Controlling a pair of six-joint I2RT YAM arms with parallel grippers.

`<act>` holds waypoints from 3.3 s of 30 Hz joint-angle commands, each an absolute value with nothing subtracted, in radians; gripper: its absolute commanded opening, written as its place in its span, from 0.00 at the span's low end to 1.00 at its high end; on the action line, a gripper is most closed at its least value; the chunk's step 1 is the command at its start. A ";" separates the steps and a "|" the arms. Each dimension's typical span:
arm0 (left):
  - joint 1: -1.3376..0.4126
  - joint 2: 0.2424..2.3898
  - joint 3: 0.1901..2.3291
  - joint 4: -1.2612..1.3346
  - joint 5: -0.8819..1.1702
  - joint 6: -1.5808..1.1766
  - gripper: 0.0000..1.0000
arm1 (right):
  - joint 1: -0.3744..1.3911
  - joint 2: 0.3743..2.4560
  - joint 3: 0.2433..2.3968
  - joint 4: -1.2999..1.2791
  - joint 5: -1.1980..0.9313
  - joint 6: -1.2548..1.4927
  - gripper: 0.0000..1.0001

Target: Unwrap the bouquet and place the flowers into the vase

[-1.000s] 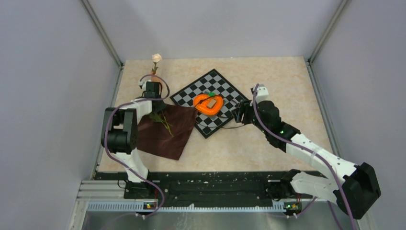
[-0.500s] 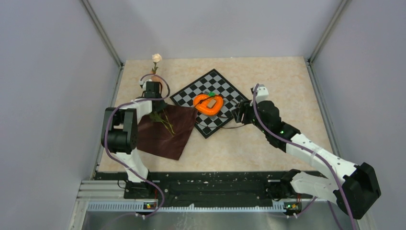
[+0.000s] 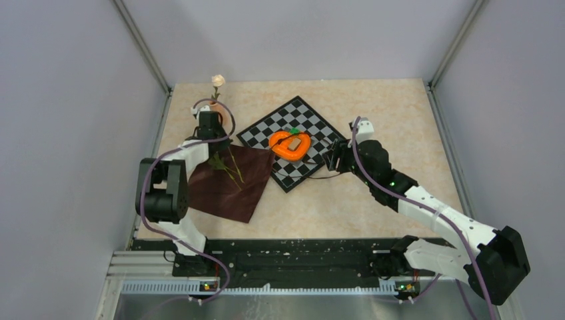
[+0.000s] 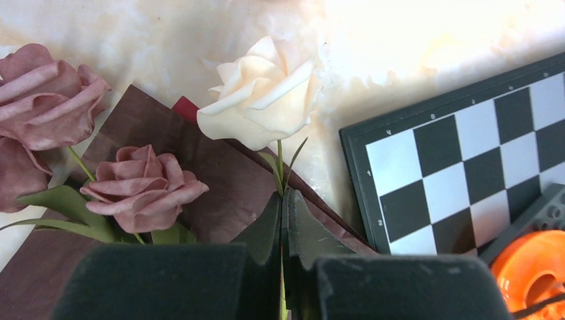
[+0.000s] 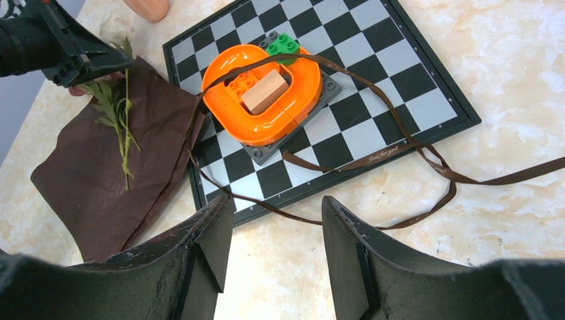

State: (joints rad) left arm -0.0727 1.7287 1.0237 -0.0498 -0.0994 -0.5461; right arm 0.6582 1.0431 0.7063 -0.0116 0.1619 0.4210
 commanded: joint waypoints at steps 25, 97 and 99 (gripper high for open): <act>0.088 1.338 0.995 0.716 -0.007 -0.220 0.00 | 0.660 1.012 0.701 0.016 0.190 0.438 0.53; 0.023 1.950 1.108 1.216 -0.035 -0.114 0.03 | 0.657 1.169 0.826 -0.006 0.220 0.453 0.53; 0.023 1.949 1.104 1.203 -0.022 -0.110 0.03 | 0.658 1.167 0.825 -0.006 0.221 0.454 0.53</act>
